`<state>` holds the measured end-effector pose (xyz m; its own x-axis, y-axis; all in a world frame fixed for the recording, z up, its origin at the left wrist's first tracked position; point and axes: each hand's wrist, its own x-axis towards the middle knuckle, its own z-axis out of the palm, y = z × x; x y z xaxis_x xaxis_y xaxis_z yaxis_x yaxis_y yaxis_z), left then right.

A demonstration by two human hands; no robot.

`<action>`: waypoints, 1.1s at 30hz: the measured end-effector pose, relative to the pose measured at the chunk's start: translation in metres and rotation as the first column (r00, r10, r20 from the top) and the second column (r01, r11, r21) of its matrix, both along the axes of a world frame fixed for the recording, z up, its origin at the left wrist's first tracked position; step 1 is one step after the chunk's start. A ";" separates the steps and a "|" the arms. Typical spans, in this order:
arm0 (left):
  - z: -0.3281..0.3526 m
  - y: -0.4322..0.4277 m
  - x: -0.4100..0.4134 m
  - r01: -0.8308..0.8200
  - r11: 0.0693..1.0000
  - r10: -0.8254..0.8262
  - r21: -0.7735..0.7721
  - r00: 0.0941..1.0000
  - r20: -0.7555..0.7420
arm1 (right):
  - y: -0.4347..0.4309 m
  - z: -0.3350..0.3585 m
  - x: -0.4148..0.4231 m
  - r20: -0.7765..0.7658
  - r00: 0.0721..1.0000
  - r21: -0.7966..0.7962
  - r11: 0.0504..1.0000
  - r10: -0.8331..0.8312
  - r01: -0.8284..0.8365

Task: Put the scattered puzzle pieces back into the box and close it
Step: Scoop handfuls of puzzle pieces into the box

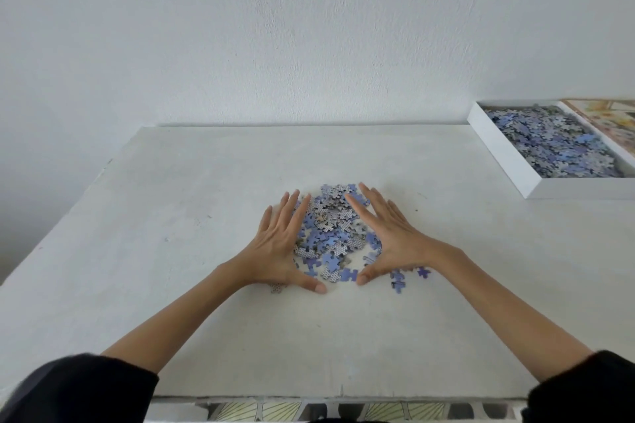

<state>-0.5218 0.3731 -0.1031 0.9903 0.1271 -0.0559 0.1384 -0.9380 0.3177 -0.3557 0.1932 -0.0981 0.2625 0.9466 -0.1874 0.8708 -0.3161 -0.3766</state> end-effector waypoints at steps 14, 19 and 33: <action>0.000 0.003 0.010 -0.030 0.998 0.030 -0.054 1.000 0.006 | 0.057 0.011 0.026 -0.020 0.993 0.013 0.994 0.113 -0.113; 0.001 0.003 0.008 -0.004 0.997 0.007 -0.075 0.999 0.033 | 0.030 -0.001 0.030 -0.058 0.992 0.141 0.985 0.112 -0.103; -0.003 -0.003 0.019 0.055 0.995 -0.043 -0.081 0.989 0.142 | 0.019 -0.002 0.015 -0.014 0.997 -0.041 0.996 0.080 -0.080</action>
<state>-0.5027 0.3699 -0.1058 0.9941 0.0787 0.0750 0.0413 -0.9116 0.4090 -0.3403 0.2120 -0.0999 0.1836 0.9559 -0.2293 0.8895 -0.2608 -0.3753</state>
